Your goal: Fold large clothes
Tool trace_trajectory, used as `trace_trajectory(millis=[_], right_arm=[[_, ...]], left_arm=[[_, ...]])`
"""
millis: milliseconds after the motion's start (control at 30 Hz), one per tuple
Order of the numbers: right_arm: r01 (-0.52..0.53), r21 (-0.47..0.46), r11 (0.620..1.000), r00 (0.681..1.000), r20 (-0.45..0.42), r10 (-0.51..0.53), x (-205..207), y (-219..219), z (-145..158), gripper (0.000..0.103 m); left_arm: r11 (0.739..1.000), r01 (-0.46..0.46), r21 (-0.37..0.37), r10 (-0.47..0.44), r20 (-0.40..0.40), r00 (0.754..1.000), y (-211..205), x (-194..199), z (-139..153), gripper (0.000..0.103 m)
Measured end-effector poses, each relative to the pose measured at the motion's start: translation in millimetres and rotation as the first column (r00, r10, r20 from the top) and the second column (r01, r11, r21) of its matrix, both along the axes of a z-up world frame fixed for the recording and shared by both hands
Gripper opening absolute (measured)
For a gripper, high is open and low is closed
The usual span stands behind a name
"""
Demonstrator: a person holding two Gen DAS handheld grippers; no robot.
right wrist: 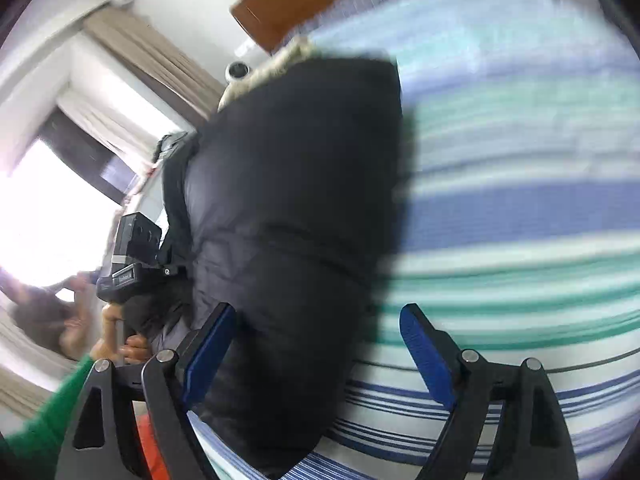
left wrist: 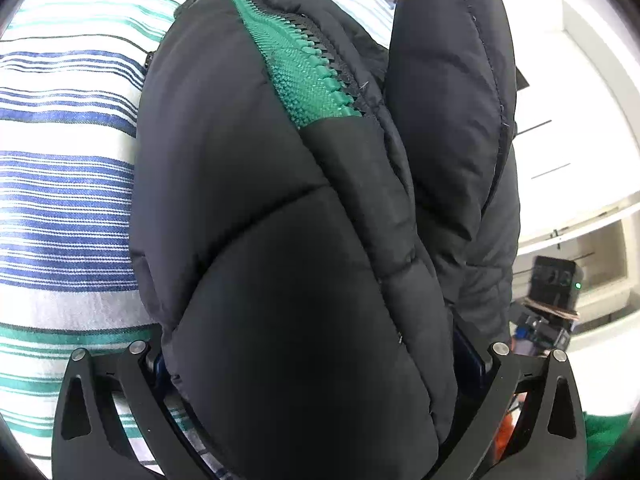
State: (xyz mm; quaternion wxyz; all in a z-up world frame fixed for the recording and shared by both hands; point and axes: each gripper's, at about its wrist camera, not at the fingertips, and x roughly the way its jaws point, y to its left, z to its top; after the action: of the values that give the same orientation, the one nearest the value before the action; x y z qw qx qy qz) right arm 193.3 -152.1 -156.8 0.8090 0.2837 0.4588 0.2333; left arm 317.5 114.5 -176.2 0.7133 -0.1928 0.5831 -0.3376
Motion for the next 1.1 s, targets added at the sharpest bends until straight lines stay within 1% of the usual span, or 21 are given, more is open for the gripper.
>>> trace_trajectory(millis=[33,133,167,200,267,333,433,500,567,667,767,800,833,867,900,933,967,1000,1033,1067,1100], right_arm=[[-0.021,0.046,0.999,1.0,-0.008,0.021,5.6,3.2,-7.4,0.086],[-0.051,0.127,0.991,0.998,-0.031,0.055,39.5,14.7,-24.7,0.086],[-0.058,0.132,0.99,0.997,-0.039,0.063,53.2,20.9,-27.2,0.086],[-0.066,0.103,0.992,0.997,-0.034,0.07,61.7,26.9,-25.2,0.086],[-0.09,0.012,0.996,0.996,0.008,0.09,67.1,37.8,-9.1,0.077],[-0.118,-0.051,0.992,0.989,0.083,0.122,56.2,45.0,14.5,0.062],[-0.154,-0.127,0.98,0.959,0.218,0.179,29.2,53.1,49.8,0.059],[-0.167,-0.152,0.974,0.933,0.296,0.206,15.0,53.7,72.0,0.059],[-0.178,-0.16,0.971,0.905,0.361,0.225,13.7,57.2,93.8,0.059],[-0.192,-0.141,0.971,0.873,0.428,0.235,35.4,39.8,120.3,0.059],[-0.204,-0.125,0.971,0.864,0.443,0.238,70.1,18.4,125.1,0.059],[-0.205,-0.114,0.972,0.87,0.434,0.234,83.5,13.0,122.0,0.059],[-0.206,-0.095,0.974,0.881,0.415,0.227,98.6,7.2,116.1,0.06],[-0.208,-0.071,0.976,0.9,0.377,0.219,115.2,1.7,104.8,0.061],[-0.2,-0.046,0.979,0.926,0.318,0.204,131.5,-6.3,90.0,0.067],[-0.178,-0.026,0.984,0.953,0.245,0.178,144.7,-15.7,72.8,0.072],[-0.14,-0.018,0.99,0.979,0.149,0.141,157.6,-26.4,49.9,0.074],[-0.101,-0.025,0.995,0.994,0.048,0.102,166.2,-36.0,26.8,0.08],[-0.029,0.004,1.0,0.998,-0.058,0.029,167.5,-52.5,-0.3,0.089],[0.017,0.035,0.999,0.997,-0.077,-0.014,160.7,-63.0,-8.5,0.094],[0.049,0.049,0.998,0.997,-0.06,-0.046,150.8,-70.6,-8.4,0.098]], left_arm=[[1.0,-0.007,-0.002,0.007,0.002,1.0,-1.7,-1.1,-0.2,0.103],[0.999,-0.041,-0.018,0.04,-0.008,0.999,-0.6,-1.7,-4.7,0.103],[0.998,-0.058,-0.019,0.058,-0.01,0.998,-0.2,-2.8,-5.9,0.103],[0.997,-0.079,-0.014,0.079,-0.012,0.997,-1.0,-3.6,-5.3,0.102],[0.992,-0.128,0.017,0.128,-0.004,0.992,-3.8,-10.0,1.8,0.099],[0.987,-0.16,0.02,0.159,0.032,0.987,-11.2,-28.0,20.8,0.09],[0.985,-0.169,-0.02,0.171,0.116,0.979,-20.9,-50.9,54.5,0.086],[0.985,-0.168,-0.048,0.174,0.165,0.971,-29.9,-58.8,78.1,0.086],[0.982,-0.171,-0.074,0.183,0.195,0.964,-39.2,-57.0,98.0,0.086],[0.979,-0.179,-0.101,0.198,0.239,0.95,-56.5,-41.6,125.0,0.086],[0.978,-0.188,-0.09,0.205,0.272,0.94,-83.9,-14.6,136.7,0.086],[0.977,-0.194,-0.083,0.21,0.274,0.939,-91.1,-5.1,132.3,0.086],[0.977,-0.202,-0.069,0.213,0.271,0.939,-101.6,4.2,126.3,0.09],[0.977,-0.209,-0.037,0.212,0.261,0.942,-113.9,15.5,113.3,0.092],[0.977,-0.213,-0.006,0.209,0.242,0.948,-124.9,24.9,98.1,0.095],[0.972,-0.227,0.058,0.211,0.202,0.956,-135.0,33.7,71.1,0.096],[0.967,-0.233,0.099,0.214,0.17,0.962,-142.3,37.5,51.5,0.1],[0.971,-0.226,0.078,0.215,0.131,0.968,-145.7,38.6,34.9,0.103],[0.972,-0.234,-0.026,0.235,0.077,0.969,-143.7,35.1,24.1,0.103],[0.969,-0.244,-0.04,0.246,0.058,0.968,-143.2,31.0,24.0,0.103],[0.966,-0.257,-0.032,0.259,0.063,0.964,-142.6,24.6,28.2,0.102]])
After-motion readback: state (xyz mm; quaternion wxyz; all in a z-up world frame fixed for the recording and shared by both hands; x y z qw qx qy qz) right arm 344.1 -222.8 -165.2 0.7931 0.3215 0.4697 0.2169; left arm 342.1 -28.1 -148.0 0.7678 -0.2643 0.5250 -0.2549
